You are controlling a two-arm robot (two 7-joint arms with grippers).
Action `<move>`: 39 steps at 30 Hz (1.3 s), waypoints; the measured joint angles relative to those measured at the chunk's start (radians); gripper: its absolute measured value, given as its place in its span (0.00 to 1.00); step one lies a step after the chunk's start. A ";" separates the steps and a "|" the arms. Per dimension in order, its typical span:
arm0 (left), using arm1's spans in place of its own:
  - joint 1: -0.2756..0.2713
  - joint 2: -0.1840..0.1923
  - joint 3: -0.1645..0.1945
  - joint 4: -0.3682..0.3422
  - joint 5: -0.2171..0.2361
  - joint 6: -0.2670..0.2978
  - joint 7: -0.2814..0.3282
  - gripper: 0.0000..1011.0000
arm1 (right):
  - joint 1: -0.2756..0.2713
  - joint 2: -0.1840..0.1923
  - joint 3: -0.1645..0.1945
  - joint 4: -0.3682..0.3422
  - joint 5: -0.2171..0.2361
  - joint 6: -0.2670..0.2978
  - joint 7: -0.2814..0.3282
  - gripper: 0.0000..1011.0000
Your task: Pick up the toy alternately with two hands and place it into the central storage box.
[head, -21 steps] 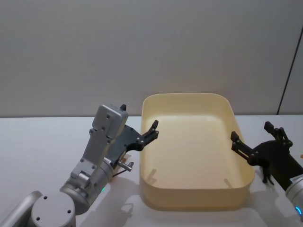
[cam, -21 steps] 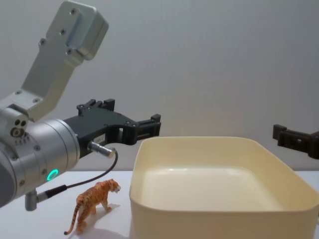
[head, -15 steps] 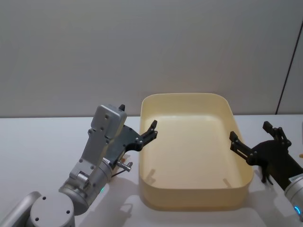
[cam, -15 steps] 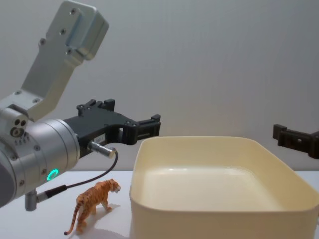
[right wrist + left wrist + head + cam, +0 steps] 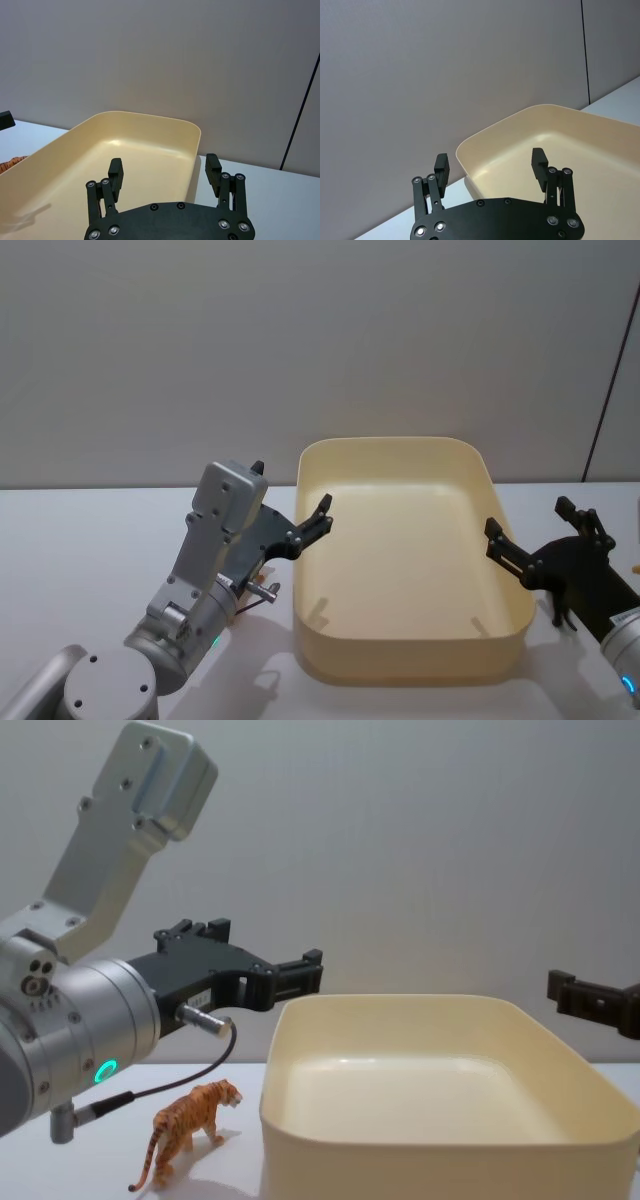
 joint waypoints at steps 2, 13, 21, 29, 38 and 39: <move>0.000 0.000 0.000 0.000 0.000 0.000 0.000 0.99 | 0.000 0.000 0.000 0.000 0.000 0.000 0.000 0.99; 0.000 0.000 0.000 0.000 0.000 0.000 0.000 0.99 | 0.000 0.000 0.000 0.000 0.000 0.000 0.000 0.99; 0.000 0.000 0.000 0.000 0.000 0.000 0.000 0.99 | 0.000 0.000 0.000 0.000 0.000 0.000 0.000 0.99; 0.000 0.000 0.000 0.000 0.000 0.000 0.000 0.99 | 0.000 0.000 0.000 0.000 0.000 0.000 0.000 0.99; 0.000 0.000 0.000 0.000 0.000 0.000 0.000 0.99 | 0.000 0.000 0.000 0.000 0.000 0.000 0.000 0.99; 0.000 0.000 0.000 0.000 0.000 0.000 0.000 0.99 | 0.000 0.000 0.000 0.000 0.000 0.000 0.000 0.99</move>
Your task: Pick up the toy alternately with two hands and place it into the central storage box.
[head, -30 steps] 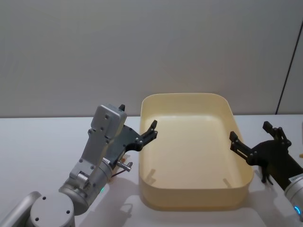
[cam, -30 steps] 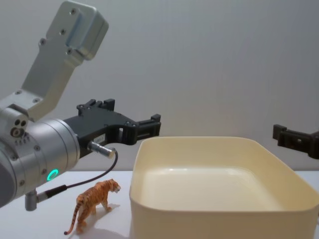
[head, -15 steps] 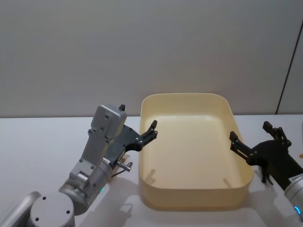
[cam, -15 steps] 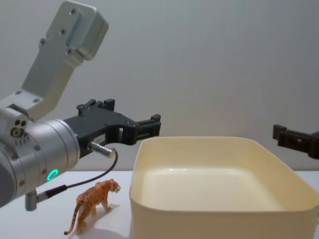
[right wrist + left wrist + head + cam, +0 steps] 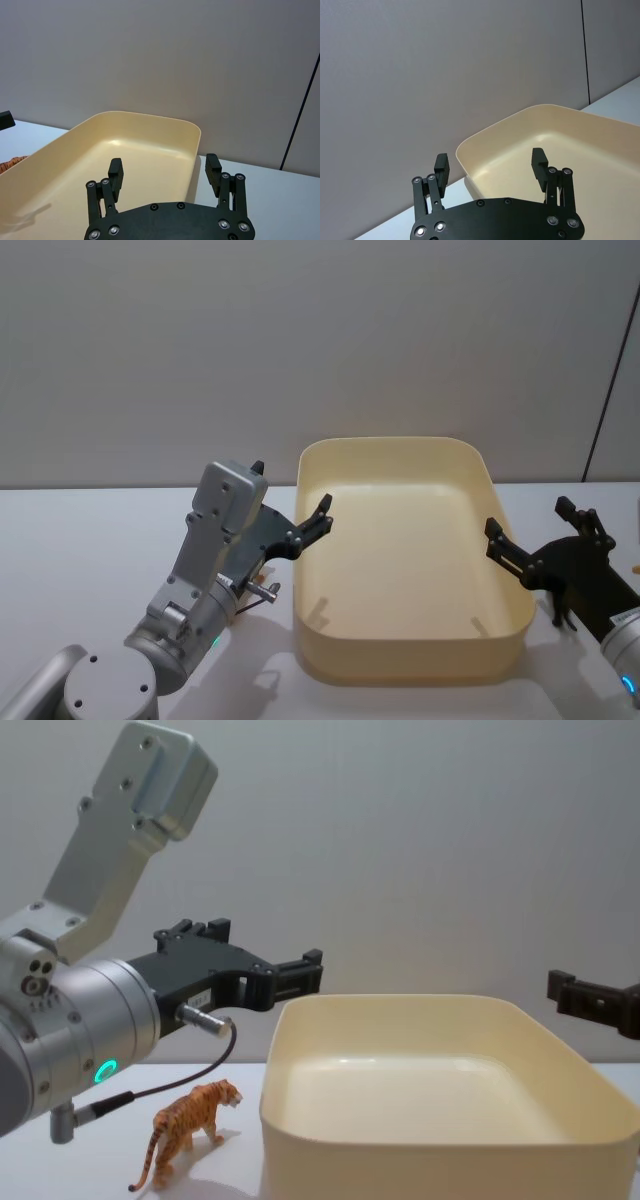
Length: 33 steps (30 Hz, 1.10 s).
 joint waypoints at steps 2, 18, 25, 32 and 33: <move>0.000 0.000 0.000 0.000 0.000 0.000 0.000 0.99 | 0.000 0.000 0.000 0.000 0.000 0.000 0.000 0.99; 0.000 0.000 0.000 0.000 0.000 0.000 0.000 0.99 | 0.000 0.000 0.000 0.000 0.000 0.000 0.000 0.99; 0.000 0.000 0.000 0.000 0.000 0.000 0.000 0.99 | 0.000 0.000 0.000 0.000 0.000 0.000 0.000 0.99; 0.000 0.000 0.000 0.000 0.000 0.000 0.000 0.99 | 0.000 0.000 0.000 0.000 0.000 0.000 0.000 0.99; 0.000 0.000 0.000 0.000 0.000 0.000 0.000 0.99 | 0.000 0.000 0.000 0.000 0.000 0.000 0.000 0.99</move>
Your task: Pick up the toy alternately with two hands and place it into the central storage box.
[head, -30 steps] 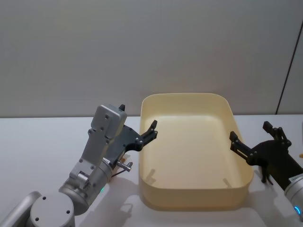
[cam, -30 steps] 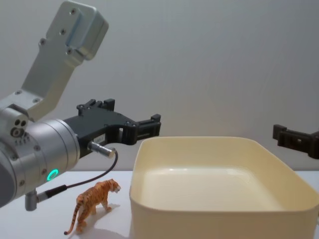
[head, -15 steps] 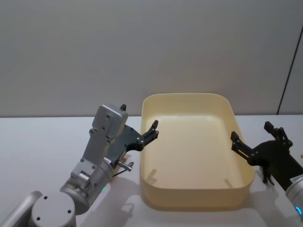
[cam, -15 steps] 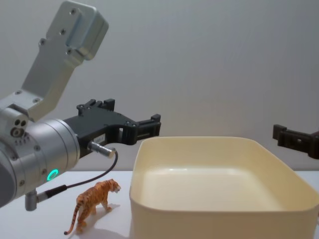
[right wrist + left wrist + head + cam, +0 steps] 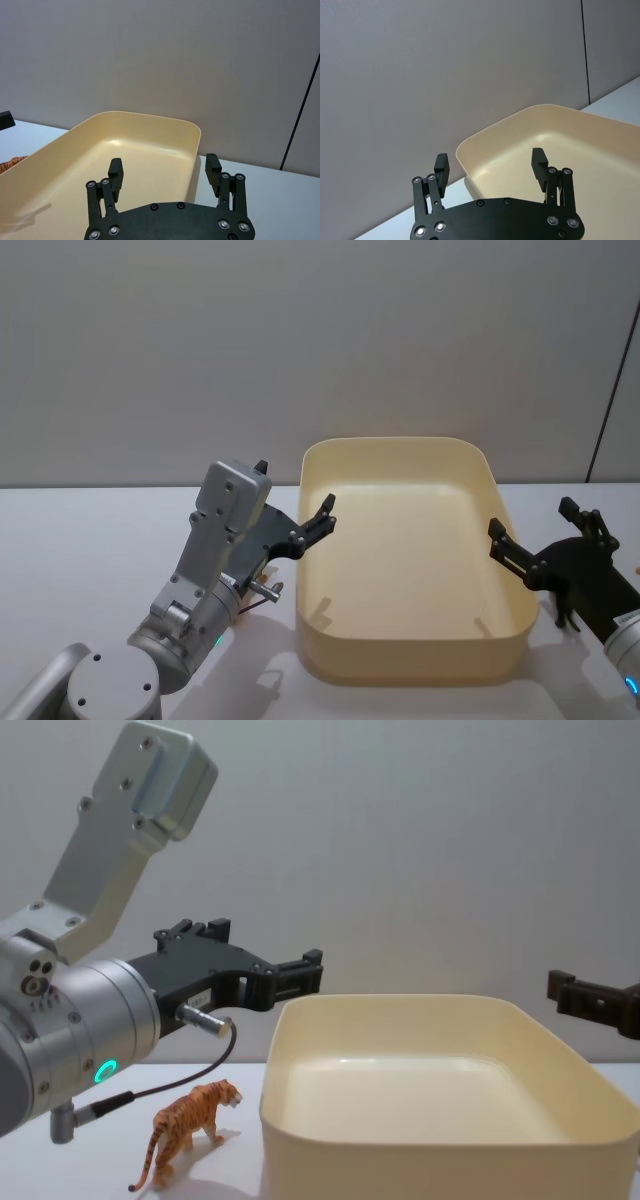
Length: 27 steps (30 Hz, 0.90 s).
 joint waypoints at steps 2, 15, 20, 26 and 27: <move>0.000 0.000 0.000 0.000 0.000 0.000 0.000 0.99 | 0.000 0.000 0.000 0.000 0.000 0.000 0.000 0.99; 0.000 0.000 0.000 0.000 0.000 0.000 0.000 0.99 | 0.009 -0.001 0.000 0.008 -0.008 0.006 0.028 0.99; 0.000 0.000 0.000 0.000 0.000 0.000 0.000 0.99 | 0.005 0.007 0.002 0.008 -0.009 0.010 0.044 0.99; 0.000 0.000 0.000 0.000 0.000 0.000 0.000 0.99 | -0.011 0.023 0.009 -0.004 -0.005 0.014 0.057 0.99; 0.000 0.000 0.000 0.000 0.000 0.000 0.000 0.99 | -0.014 0.025 0.011 -0.006 -0.005 0.014 0.058 0.99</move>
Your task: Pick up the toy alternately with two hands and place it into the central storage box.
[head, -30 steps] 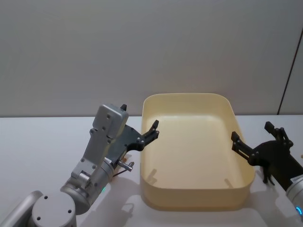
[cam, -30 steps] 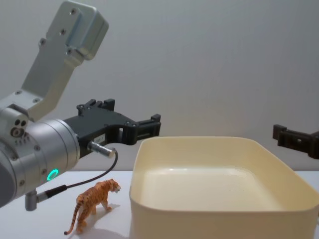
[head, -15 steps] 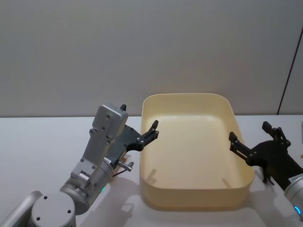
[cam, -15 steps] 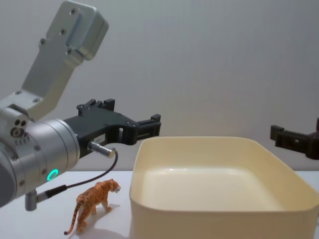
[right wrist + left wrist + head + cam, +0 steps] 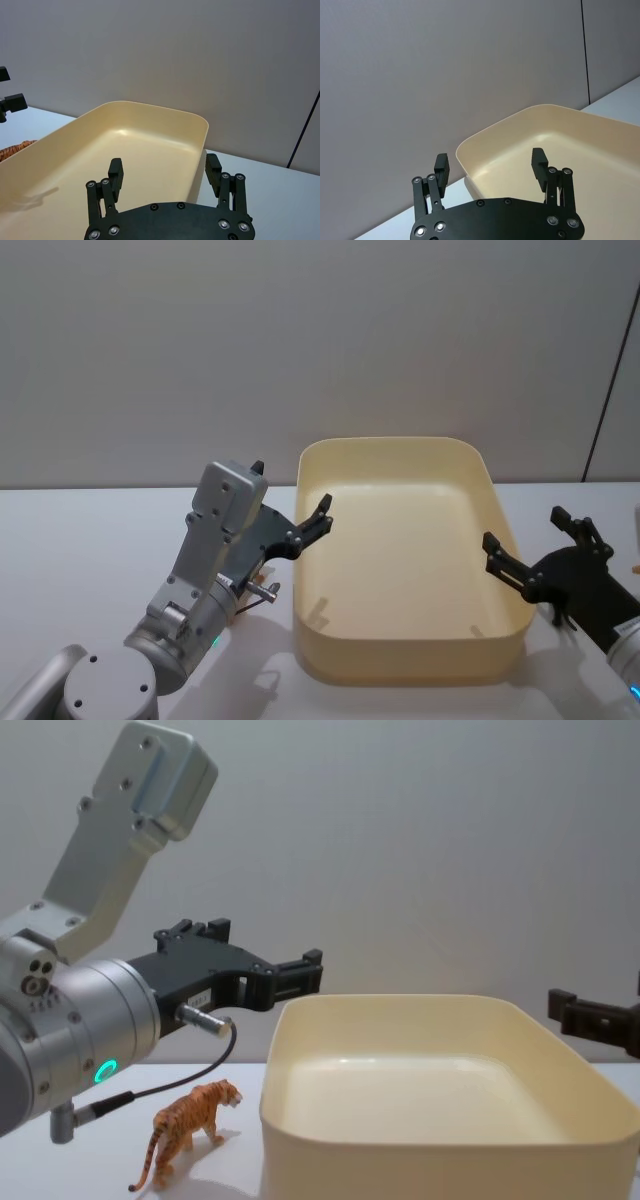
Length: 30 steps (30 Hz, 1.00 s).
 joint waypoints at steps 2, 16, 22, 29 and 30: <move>0.000 0.000 0.000 0.000 0.000 0.000 0.000 0.99 | -0.007 0.007 0.004 -0.005 0.003 0.000 0.002 0.99; 0.000 0.000 0.000 0.000 0.000 0.000 0.000 0.99 | -0.082 0.093 0.067 -0.069 0.061 -0.022 -0.024 0.99; 0.000 0.000 0.000 0.000 0.000 0.000 0.000 0.99 | -0.132 0.139 0.109 -0.097 0.098 -0.027 -0.052 0.99; 0.000 0.000 0.000 0.000 0.000 0.000 0.000 0.99 | -0.209 0.193 0.164 -0.120 0.148 -0.024 -0.087 0.99; 0.000 0.000 0.000 0.000 0.000 0.000 0.000 0.99 | -0.219 0.198 0.170 -0.121 0.153 -0.023 -0.090 0.99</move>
